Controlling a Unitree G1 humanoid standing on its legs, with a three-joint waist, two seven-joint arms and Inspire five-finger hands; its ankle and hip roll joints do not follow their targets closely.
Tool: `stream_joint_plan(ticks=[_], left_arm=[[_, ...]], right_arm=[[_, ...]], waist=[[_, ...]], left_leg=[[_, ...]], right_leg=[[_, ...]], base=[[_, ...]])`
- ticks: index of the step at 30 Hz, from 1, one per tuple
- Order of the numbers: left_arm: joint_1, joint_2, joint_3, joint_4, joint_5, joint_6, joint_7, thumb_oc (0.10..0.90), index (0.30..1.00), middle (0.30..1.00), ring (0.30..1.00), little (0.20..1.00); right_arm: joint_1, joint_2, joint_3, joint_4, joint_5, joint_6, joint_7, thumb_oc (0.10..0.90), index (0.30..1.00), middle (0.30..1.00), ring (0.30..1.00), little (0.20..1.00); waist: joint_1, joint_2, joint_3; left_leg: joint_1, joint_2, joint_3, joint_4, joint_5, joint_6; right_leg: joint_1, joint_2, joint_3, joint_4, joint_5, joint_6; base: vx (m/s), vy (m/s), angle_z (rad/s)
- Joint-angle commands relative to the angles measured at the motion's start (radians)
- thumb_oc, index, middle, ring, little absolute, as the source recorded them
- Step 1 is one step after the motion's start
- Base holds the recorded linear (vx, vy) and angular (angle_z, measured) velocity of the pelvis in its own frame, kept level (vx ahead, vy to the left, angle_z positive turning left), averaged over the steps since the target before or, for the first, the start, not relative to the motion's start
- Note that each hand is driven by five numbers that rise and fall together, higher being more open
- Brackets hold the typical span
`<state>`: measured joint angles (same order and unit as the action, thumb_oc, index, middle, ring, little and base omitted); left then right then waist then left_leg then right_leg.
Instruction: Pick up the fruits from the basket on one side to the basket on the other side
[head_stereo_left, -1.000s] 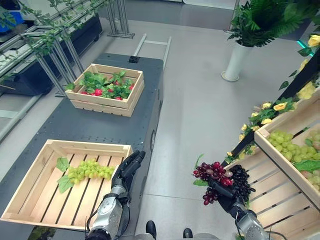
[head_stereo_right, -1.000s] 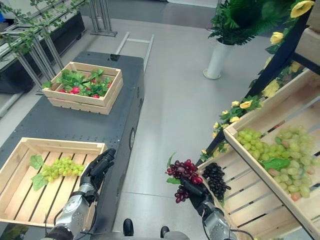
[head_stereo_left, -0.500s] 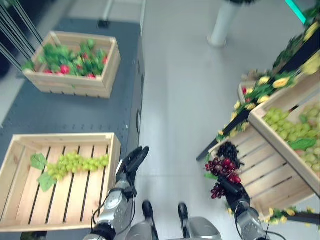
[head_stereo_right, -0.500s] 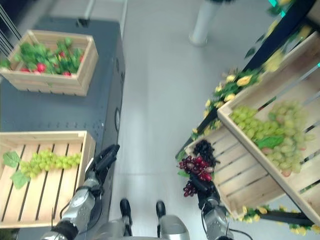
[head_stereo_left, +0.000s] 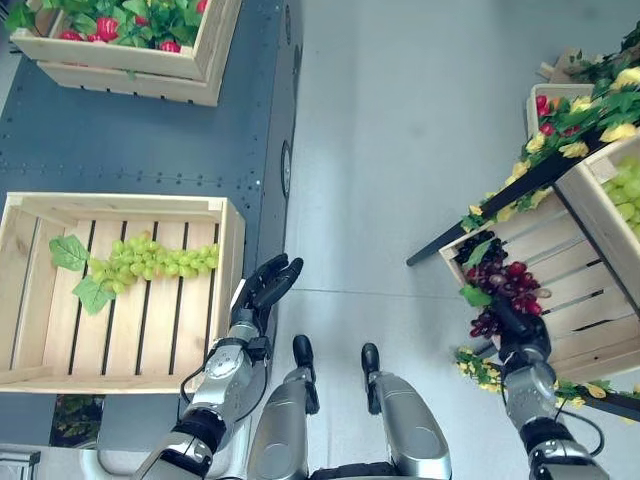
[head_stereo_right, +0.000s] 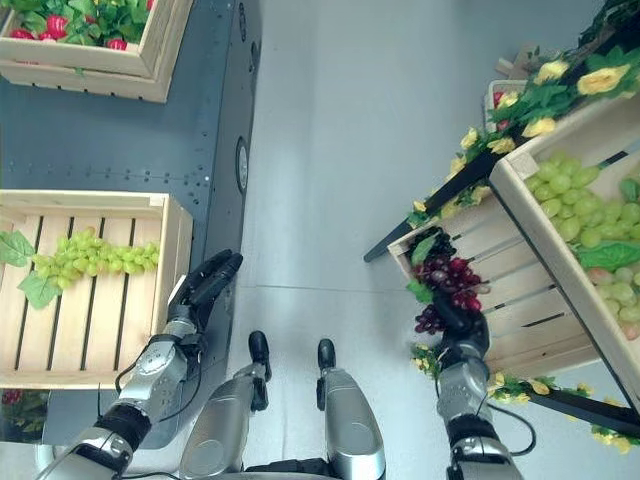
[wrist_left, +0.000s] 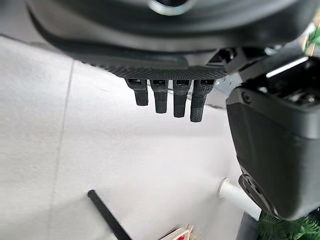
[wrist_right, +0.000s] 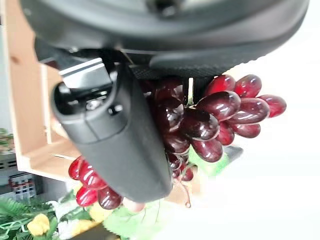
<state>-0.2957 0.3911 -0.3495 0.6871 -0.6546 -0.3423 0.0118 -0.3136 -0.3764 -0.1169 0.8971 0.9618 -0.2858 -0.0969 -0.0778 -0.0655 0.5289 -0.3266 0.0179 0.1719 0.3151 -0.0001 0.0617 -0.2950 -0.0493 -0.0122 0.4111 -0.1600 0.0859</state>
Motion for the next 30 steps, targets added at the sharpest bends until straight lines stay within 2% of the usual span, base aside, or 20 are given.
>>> stream_joint_plan(ticks=[1,3,7,10,14,18,30], left_arm=[[-0.045,-0.009,0.001,-0.085,0.063,-0.127,0.021,0.800,0.900,0.900,0.900,0.900],[-0.067,0.001,-0.011,-0.103,0.086,-0.142,0.038,0.800,0.900,0.900,0.900,0.900],[-0.108,0.013,-0.041,-0.135,0.117,-0.145,0.060,0.800,0.900,0.900,0.900,0.900],[-0.133,0.017,-0.064,-0.153,0.118,-0.149,0.063,0.800,0.900,0.900,0.900,0.900],[-0.150,0.028,-0.083,-0.198,0.089,-0.154,0.070,0.800,0.900,0.900,0.900,0.900],[-0.153,0.050,-0.086,-0.230,0.057,-0.150,0.060,0.800,0.900,0.900,0.900,0.900],[-0.147,0.108,-0.093,-0.266,0.036,-0.142,0.023,0.800,0.900,0.900,0.900,0.900]], right_arm=[[-0.014,-0.134,-0.069,-0.081,0.043,-0.181,-0.084,0.400,0.300,0.300,0.300,0.300],[-0.039,-0.149,-0.064,-0.103,0.027,-0.209,-0.127,0.400,0.300,0.300,0.300,0.300],[-0.090,-0.214,-0.072,-0.107,-0.034,-0.223,-0.191,0.400,0.300,0.300,0.300,0.300],[-0.134,-0.278,-0.079,-0.080,-0.075,-0.192,-0.218,0.400,0.300,0.300,0.300,0.300],[-0.184,-0.378,-0.077,-0.012,-0.113,-0.113,-0.222,0.400,0.300,0.300,0.300,0.300],[-0.200,-0.427,-0.070,0.034,-0.128,-0.080,-0.240,0.400,0.300,0.300,0.300,0.300],[-0.169,-0.473,-0.063,0.040,-0.152,-0.019,-0.258,0.400,0.300,0.300,0.300,0.300]], waist=[[0.009,0.014,-0.009],[0.006,0.014,-0.009],[-0.002,0.017,-0.009],[-0.008,0.021,-0.009],[-0.014,0.028,-0.009],[-0.012,0.029,-0.009],[-0.011,0.019,-0.009]], left_leg=[[-0.002,-0.056,-0.032,0.210,-0.247,0.007],[-0.050,-0.062,-0.032,0.255,-0.261,0.009],[-0.139,-0.063,-0.034,0.354,-0.295,0.011],[-0.195,-0.058,-0.034,0.405,-0.304,0.013],[-0.261,-0.048,-0.032,0.475,-0.322,0.012],[-0.309,-0.043,-0.032,0.525,-0.340,0.013],[-0.374,-0.042,-0.038,0.540,-0.338,0.017]], right_leg=[[-0.056,0.056,-0.075,0.070,0.047,-0.077],[-0.103,0.054,-0.077,0.117,0.034,-0.083],[-0.190,0.047,-0.080,0.219,0.003,-0.091],[-0.246,0.047,-0.080,0.277,-0.012,-0.099],[-0.314,0.050,-0.079,0.351,-0.035,-0.110],[-0.361,0.056,-0.083,0.399,-0.049,-0.112],[-0.427,0.073,-0.086,0.405,-0.030,-0.107]], base=[[-0.09,-0.004,0.06],[-0.08,0.001,0.03],[-0.08,0.014,-0.03],[-0.05,0.026,-0.01],[-0.04,0.023,-0.10],[-0.01,0.003,-0.04],[-0.02,-0.019,-0.08]])
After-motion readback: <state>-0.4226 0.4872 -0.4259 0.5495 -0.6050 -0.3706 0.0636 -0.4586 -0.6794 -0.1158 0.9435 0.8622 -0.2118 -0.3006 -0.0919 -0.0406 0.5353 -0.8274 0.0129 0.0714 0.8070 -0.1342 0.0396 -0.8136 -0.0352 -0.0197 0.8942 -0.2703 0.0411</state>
